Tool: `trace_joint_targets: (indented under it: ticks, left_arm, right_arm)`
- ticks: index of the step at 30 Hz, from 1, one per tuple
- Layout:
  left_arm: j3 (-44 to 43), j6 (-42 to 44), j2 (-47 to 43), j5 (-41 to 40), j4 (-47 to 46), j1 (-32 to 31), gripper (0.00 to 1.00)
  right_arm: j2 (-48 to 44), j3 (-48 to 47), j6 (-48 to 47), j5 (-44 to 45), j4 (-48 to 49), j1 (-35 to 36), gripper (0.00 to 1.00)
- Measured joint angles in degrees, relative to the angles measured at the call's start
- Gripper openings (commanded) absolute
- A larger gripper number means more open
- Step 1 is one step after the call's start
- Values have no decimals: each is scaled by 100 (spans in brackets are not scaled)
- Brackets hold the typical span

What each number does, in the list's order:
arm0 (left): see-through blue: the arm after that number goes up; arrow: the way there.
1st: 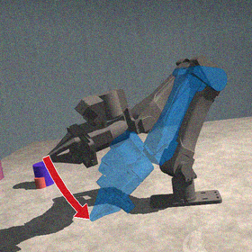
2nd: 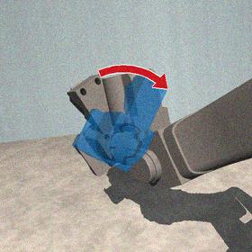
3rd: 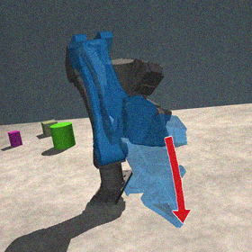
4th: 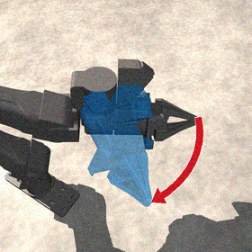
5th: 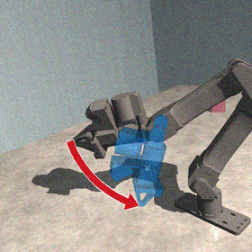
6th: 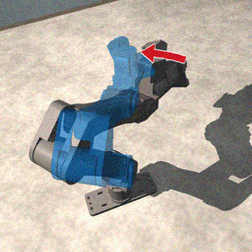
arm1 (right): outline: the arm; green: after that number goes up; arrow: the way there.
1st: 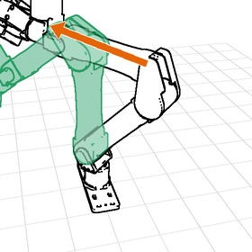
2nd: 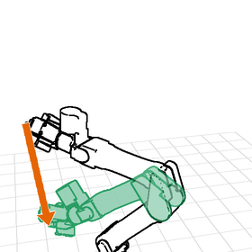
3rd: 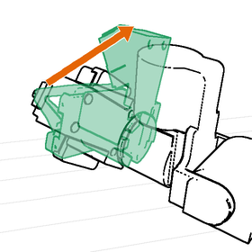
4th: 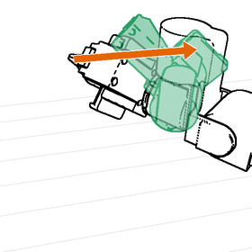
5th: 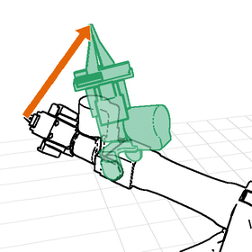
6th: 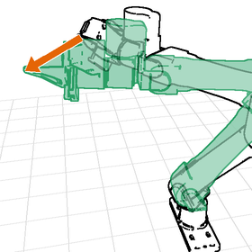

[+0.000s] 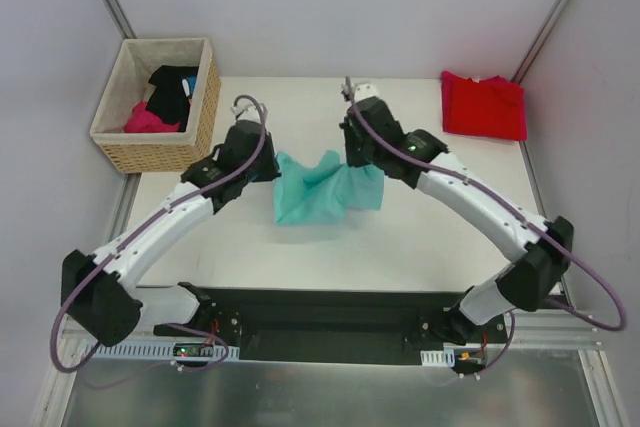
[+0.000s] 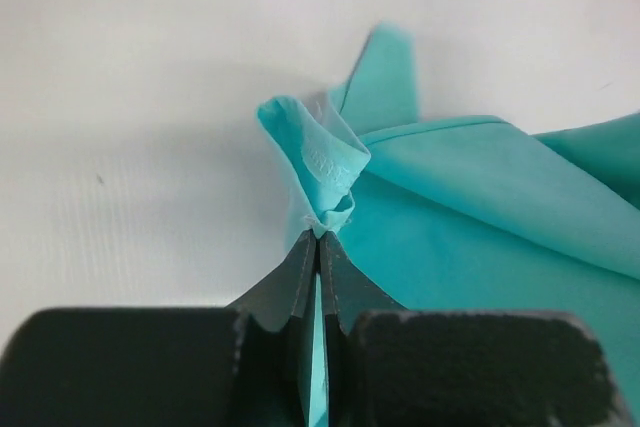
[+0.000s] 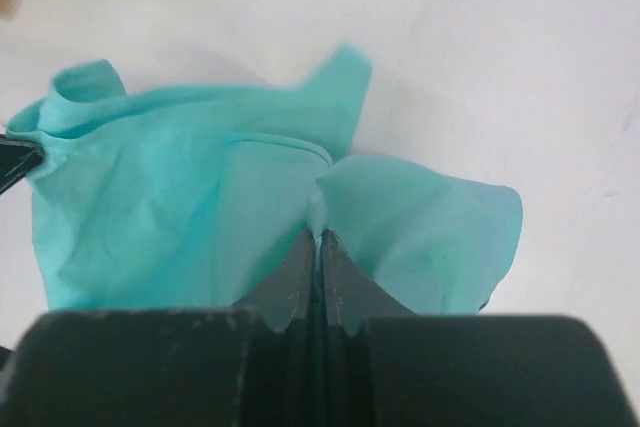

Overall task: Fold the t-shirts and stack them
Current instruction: Flatten out the tshirt

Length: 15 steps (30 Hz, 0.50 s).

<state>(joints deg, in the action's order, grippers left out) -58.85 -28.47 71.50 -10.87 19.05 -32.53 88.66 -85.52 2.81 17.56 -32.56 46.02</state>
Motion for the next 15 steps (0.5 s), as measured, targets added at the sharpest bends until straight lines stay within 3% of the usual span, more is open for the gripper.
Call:
trace_joint_targets:
  ticks: [4,8,9,10,12,13,15]
  left_arm:
    - [-837,210,-708,-157,146,0,0]
    - [-1043,251,-1598,-203,205,0,0]
    - [-1025,247,-1832,-199,227,0,0]
    - [-988,234,-1967,-192,243,0,0]
    - [-643,114,-2308,-144,164,0,0]
    - [-459,48,-2402,-129,177,0,0]
    - [214,-168,-2573,-63,107,0,0]
  right_arm:
    - [-728,-778,-221,256,-179,31,1]
    - [-1784,-553,-310,433,-223,201,2]
    - [-2157,-238,-306,450,-212,243,9]
    - [-2424,46,-267,476,-251,260,39]
    - [-2920,844,-116,566,-131,262,63]
    - [-3051,1182,-2,616,-175,254,82]
    - [-3088,2041,221,706,-192,254,92]
